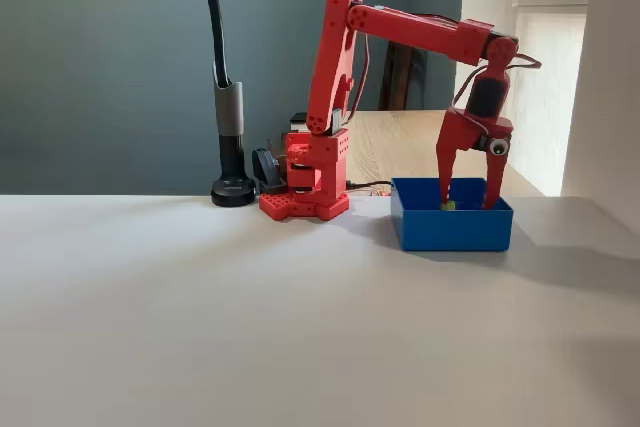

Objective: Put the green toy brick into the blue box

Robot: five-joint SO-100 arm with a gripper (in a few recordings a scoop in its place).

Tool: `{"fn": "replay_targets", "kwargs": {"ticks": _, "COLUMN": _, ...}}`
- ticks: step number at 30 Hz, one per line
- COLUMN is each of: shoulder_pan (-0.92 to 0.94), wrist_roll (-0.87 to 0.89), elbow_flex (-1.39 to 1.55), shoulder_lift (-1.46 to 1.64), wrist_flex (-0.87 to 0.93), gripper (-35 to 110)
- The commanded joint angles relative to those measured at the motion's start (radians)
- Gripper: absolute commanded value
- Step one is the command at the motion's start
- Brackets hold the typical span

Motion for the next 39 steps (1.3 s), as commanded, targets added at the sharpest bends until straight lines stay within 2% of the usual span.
{"fn": "replay_targets", "kwargs": {"ticks": 1, "shoulder_pan": -0.026, "wrist_roll": -0.017, "elbow_flex": 0.015, "shoulder_lift": 0.052, "wrist_flex": 0.018, "gripper": 23}}
{"fn": "replay_targets", "kwargs": {"ticks": 6, "shoulder_pan": -0.023, "wrist_roll": -0.005, "elbow_flex": 0.028, "shoulder_lift": 0.057, "wrist_flex": 0.031, "gripper": 22}}
{"fn": "replay_targets", "kwargs": {"ticks": 12, "shoulder_pan": -0.006, "wrist_roll": 0.026, "elbow_flex": -0.103, "shoulder_lift": 0.061, "wrist_flex": 0.107, "gripper": 21}}
{"fn": "replay_targets", "kwargs": {"ticks": 22, "shoulder_pan": 0.026, "wrist_roll": -0.023, "elbow_flex": -0.133, "shoulder_lift": 0.233, "wrist_flex": 0.11, "gripper": 21}}
{"fn": "replay_targets", "kwargs": {"ticks": 26, "shoulder_pan": 0.121, "wrist_roll": -0.02, "elbow_flex": -0.069, "shoulder_lift": 0.298, "wrist_flex": 0.077, "gripper": 21}}
{"fn": "replay_targets", "kwargs": {"ticks": 39, "shoulder_pan": 0.612, "wrist_roll": -0.118, "elbow_flex": 0.232, "shoulder_lift": 0.517, "wrist_flex": -0.178, "gripper": 17}}
